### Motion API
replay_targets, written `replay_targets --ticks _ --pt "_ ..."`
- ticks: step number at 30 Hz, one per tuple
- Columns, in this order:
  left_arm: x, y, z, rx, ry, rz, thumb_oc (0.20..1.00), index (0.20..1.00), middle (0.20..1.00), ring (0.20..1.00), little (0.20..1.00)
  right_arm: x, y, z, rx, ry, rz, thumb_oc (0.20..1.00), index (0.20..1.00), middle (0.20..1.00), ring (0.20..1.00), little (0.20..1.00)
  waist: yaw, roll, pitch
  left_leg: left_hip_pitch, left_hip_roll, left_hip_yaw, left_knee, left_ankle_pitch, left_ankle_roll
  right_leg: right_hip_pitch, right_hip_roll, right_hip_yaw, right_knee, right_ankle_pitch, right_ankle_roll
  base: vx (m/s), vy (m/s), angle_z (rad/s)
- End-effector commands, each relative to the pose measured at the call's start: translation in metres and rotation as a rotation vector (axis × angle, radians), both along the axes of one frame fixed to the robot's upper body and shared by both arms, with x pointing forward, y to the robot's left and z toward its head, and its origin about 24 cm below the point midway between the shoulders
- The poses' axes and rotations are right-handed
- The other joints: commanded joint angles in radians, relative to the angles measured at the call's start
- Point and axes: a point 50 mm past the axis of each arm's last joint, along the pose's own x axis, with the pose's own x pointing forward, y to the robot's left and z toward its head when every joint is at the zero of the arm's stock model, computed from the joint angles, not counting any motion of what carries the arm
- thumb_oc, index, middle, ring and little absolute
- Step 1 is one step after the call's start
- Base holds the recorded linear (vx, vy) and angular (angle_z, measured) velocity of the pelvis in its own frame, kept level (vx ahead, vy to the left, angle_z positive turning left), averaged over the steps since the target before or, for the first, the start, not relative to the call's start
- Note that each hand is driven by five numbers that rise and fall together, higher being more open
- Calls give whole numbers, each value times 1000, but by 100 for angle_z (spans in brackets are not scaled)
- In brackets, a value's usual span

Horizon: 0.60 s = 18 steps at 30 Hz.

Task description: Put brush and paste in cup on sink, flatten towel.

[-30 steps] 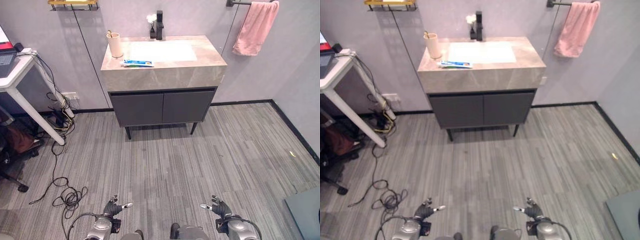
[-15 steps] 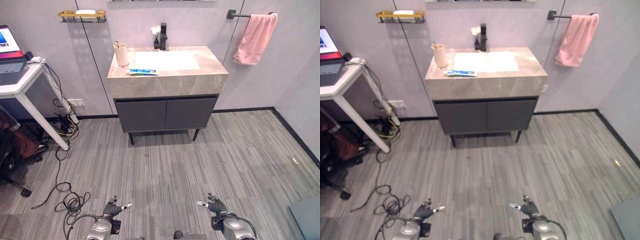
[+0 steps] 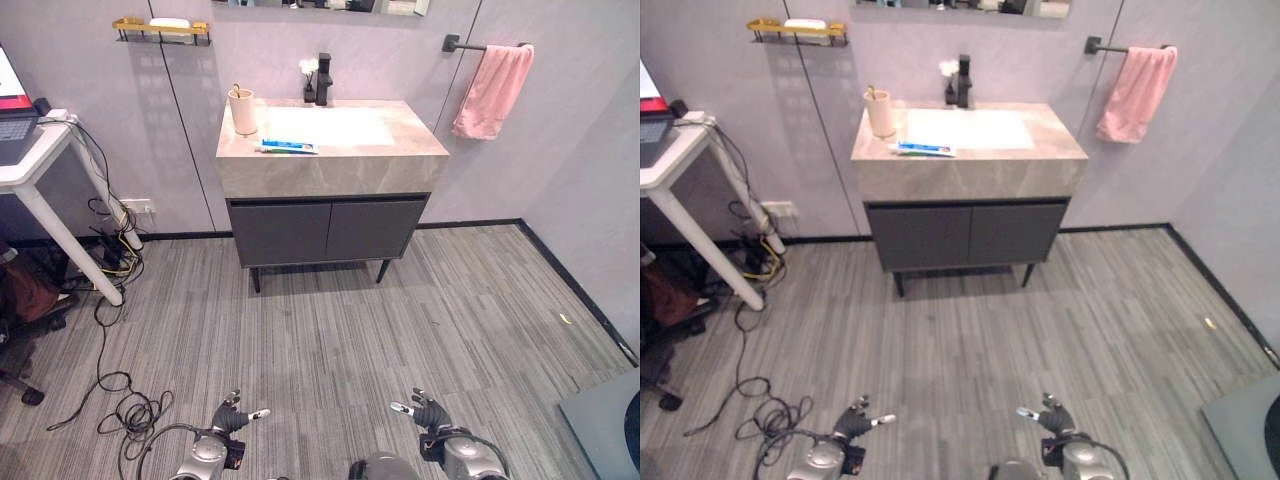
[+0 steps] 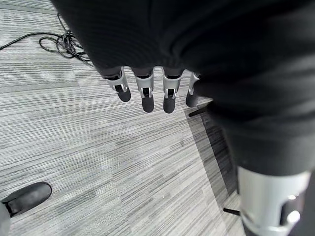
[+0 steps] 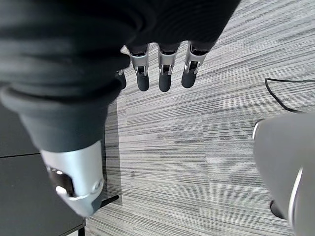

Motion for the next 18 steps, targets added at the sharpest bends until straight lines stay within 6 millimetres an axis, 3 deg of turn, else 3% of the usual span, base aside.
replay_targets --ticks 1,4,5,8,11,13,16,18 --pt "30 6 17 37 -110 -43 1000 1000 1000 1000 1000 22 -7 13 -47 -79 34 1000 1000 1000 1000 1000 -20 -25 21 38 -89 -46 50 -63 -58 -19 -27 71 -249 253 25 237 -34 14" --pt "33 6 18 40 -113 -36 1000 1000 1000 1000 1000 25 -11 16 -58 -88 34 1000 1000 1000 1000 1000 -45 -18 35 70 -84 -72 55 -98 -75 -74 -42 130 -365 311 47 315 -33 31" --pt "31 5 17 32 -110 -27 1000 1000 1000 1000 1000 24 -14 16 -69 -82 39 1000 1000 1000 1000 1000 -53 -12 33 103 -82 -83 44 -110 -84 -99 -50 105 -396 325 55 307 -27 45" --pt "29 4 16 28 -104 -32 1000 1000 1000 1000 1000 22 -17 16 -75 -82 43 1000 1000 1000 1000 1000 -69 -5 30 148 -82 -114 29 -125 -89 -110 -47 111 -386 344 60 339 -41 30" --pt "25 2 13 26 -86 -42 1000 1000 1000 1000 1000 14 -22 14 -77 -63 43 1000 1000 1000 1000 1000 -93 -3 11 205 -76 -159 11 -134 -100 -104 -15 138 -342 377 56 430 -124 79" --pt "20 1 10 19 -63 -34 1000 1000 1000 1000 1000 9 -26 12 -81 -50 38 1000 1000 1000 1000 1000 -106 15 -13 219 -48 -185 13 -121 -117 -90 22 150 -335 358 40 510 -211 54" --pt "12 -7 3 -26 -25 -11 1000 1000 1000 1000 1000 -1 -33 8 -101 -12 56 1000 1000 1000 1000 1000 -114 53 -42 175 4 -209 152 92 -199 -47 96 114 -306 304 -18 492 -250 21" --pt "14 -6 4 -33 -28 -16 1000 1000 1000 1000 1000 -3 -37 8 -109 -13 49 1000 1000 1000 1000 1000 -118 45 -40 86 37 -189 332 248 -255 12 114 102 -322 265 -59 384 -285 19"
